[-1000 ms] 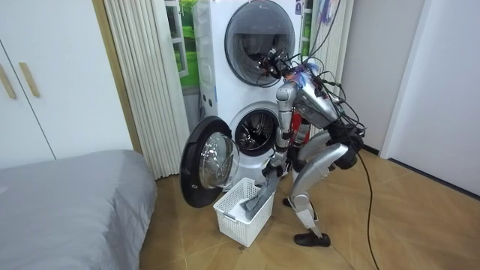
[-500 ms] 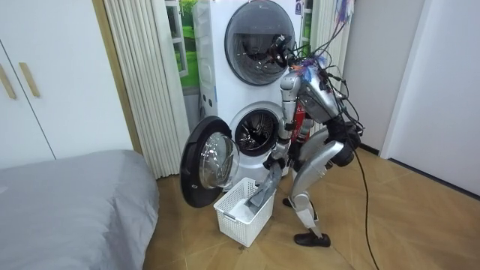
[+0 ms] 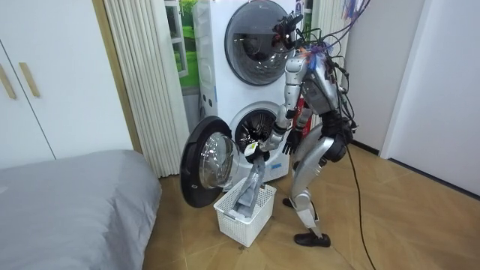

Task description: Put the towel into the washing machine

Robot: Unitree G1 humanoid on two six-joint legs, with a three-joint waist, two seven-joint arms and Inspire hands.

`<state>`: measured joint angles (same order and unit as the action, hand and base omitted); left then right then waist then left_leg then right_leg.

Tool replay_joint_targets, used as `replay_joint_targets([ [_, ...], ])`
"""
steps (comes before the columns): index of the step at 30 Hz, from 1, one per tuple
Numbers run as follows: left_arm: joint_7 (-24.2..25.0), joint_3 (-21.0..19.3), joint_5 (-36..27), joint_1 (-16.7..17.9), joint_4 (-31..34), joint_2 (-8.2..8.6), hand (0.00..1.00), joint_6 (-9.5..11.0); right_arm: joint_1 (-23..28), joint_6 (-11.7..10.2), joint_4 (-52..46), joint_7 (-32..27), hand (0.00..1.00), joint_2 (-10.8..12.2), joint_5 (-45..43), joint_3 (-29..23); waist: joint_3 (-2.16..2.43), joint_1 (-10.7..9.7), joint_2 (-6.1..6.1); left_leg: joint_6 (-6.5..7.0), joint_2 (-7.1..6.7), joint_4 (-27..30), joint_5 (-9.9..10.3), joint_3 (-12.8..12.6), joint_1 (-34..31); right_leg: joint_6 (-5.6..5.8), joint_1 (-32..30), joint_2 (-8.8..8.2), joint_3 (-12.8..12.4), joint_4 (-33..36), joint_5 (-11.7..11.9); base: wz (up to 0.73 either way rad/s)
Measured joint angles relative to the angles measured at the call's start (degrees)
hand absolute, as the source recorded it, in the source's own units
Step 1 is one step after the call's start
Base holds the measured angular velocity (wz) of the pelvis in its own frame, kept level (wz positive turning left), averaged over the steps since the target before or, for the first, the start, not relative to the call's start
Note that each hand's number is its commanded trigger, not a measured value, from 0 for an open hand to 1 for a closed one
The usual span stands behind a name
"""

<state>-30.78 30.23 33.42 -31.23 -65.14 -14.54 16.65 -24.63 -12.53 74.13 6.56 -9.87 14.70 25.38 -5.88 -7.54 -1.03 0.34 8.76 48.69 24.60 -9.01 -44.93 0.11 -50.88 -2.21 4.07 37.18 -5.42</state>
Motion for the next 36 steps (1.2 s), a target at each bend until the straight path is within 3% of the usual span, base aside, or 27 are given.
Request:
replay_joint_targets([
  [2, 1.0, -0.2, -5.6, 0.0, 1.4, 0.92, 1.00, 0.2, 0.4, 0.0, 0.0, 0.9, 0.00, 0.1, 0.3, -0.3, 0.02, -0.1, -0.03, 0.26, -0.57, -1.0, -0.6, 0.4, 0.6, 0.11, 1.0, -0.77, 0.7, -0.6, 0.1, 0.24],
  [5, 6.5, -0.2, -19.2, 0.3, 2.7, 2.77, 1.00, 0.8, 0.3, 0.1, 0.0, 2.4, 0.00, 0.7, 0.0, -0.3, 0.07, 0.1, -0.07, 0.48, -1.40, -2.4, -1.3, 0.5, 2.0, 0.40, 2.3, -1.46, 0.8, -1.5, 0.2, 0.14],
  [8, 14.8, 0.1, -32.6, 1.9, 7.0, 4.09, 1.00, 0.8, 0.1, 0.1, -0.2, 2.7, 0.00, 1.4, -1.1, -0.3, 0.24, 0.5, -0.35, 0.73, -2.07, -3.2, -1.8, 0.4, 2.2, 0.65, 2.3, -2.04, 0.7, -1.6, 0.4, 0.07],
  [10, 21.6, 0.4, -41.2, 4.7, 10.8, 4.90, 1.00, 0.8, 0.3, 0.1, -0.4, 3.1, 0.00, 2.1, -1.5, -0.3, 0.68, 1.1, -0.96, 0.65, -2.07, -3.2, -1.9, 0.3, 2.2, 0.65, 2.3, -2.03, 0.7, -1.6, 0.4, 0.00],
  [13, 29.7, 0.4, -48.2, 6.0, 11.6, 7.17, 1.00, 0.8, 1.0, 0.1, -0.5, 3.4, 0.00, 3.1, -1.6, -0.6, 1.25, 1.9, -1.67, 0.61, -2.08, -3.2, -2.1, 0.8, 2.3, 0.67, 2.7, -2.00, 0.9, -1.9, 0.4, 0.07],
  [14, 31.3, 0.5, -49.5, 6.2, 11.6, 7.50, 1.00, 0.8, 1.1, 0.1, -0.5, 3.4, 0.00, 3.4, -1.8, -0.9, 1.32, 1.8, -1.61, 0.61, -2.02, -3.1, -2.1, 1.0, 2.3, 0.66, 3.0, -2.00, 1.2, -2.1, 0.5, 0.10],
  [16, 37.1, 2.1, -56.4, 7.9, 14.0, 7.68, 1.00, 0.0, 1.5, 0.1, -0.8, 3.6, 0.00, 4.1, -3.1, -2.0, 1.91, 1.8, -1.70, 0.71, -1.87, -3.6, -2.5, 1.4, 2.3, 0.49, 3.9, -2.03, 2.2, -3.9, 1.5, 0.05],
  [19, 42.7, 3.9, -62.1, 9.0, 14.9, 8.31, 1.00, -1.1, 2.2, 0.2, -0.8, 3.9, 0.00, 4.3, -3.0, -2.0, 2.44, 1.8, -2.34, 1.02, -2.63, -5.1, -3.6, 1.5, 2.7, 0.66, 4.5, -2.79, 2.6, -4.8, 2.0, 0.13],
  [24, 47.9, 4.6, -69.1, 9.2, 15.2, 8.54, 1.00, -3.4, 2.1, 0.9, -0.8, 4.2, 0.00, 5.0, -3.0, -2.9, 2.60, 3.2, -2.58, 0.98, -2.53, -6.3, -4.5, 1.4, 3.0, 0.43, 5.2, -2.65, 2.9, -6.7, 3.2, 0.02],
  [30, 50.6, 5.0, -77.0, 9.5, 15.2, 8.60, 1.00, -5.8, 2.5, 1.5, -1.1, 4.8, 0.00, 5.2, -3.1, -3.3, 2.61, 3.0, -2.60, 0.50, -2.81, -8.8, -5.7, 1.7, 4.5, 0.03, 6.7, -2.76, 3.8, -8.7, 3.6, 0.06],
  [31, 51.0, 4.9, -78.0, 9.7, 15.3, 8.67, 1.00, -6.2, 2.7, 1.5, -1.1, 4.8, 1.00, 5.3, -3.1, -4.0, 2.62, 3.0, -2.60, 0.45, -2.66, -9.0, -5.7, 1.7, 4.7, 0.00, 7.0, -2.61, 3.9, -8.9, 3.7, 0.00],
  [36, 51.5, 5.1, -82.2, 10.5, 16.3, 8.74, 1.00, -8.0, 4.0, 2.0, -2.7, 4.7, 1.00, 5.2, -3.5, -5.4, 2.64, 3.0, -2.55, 0.33, -2.36, -9.3, -5.7, 1.7, 4.9, -0.13, 7.4, -2.24, 4.0, -9.6, 3.7, 0.00],
])
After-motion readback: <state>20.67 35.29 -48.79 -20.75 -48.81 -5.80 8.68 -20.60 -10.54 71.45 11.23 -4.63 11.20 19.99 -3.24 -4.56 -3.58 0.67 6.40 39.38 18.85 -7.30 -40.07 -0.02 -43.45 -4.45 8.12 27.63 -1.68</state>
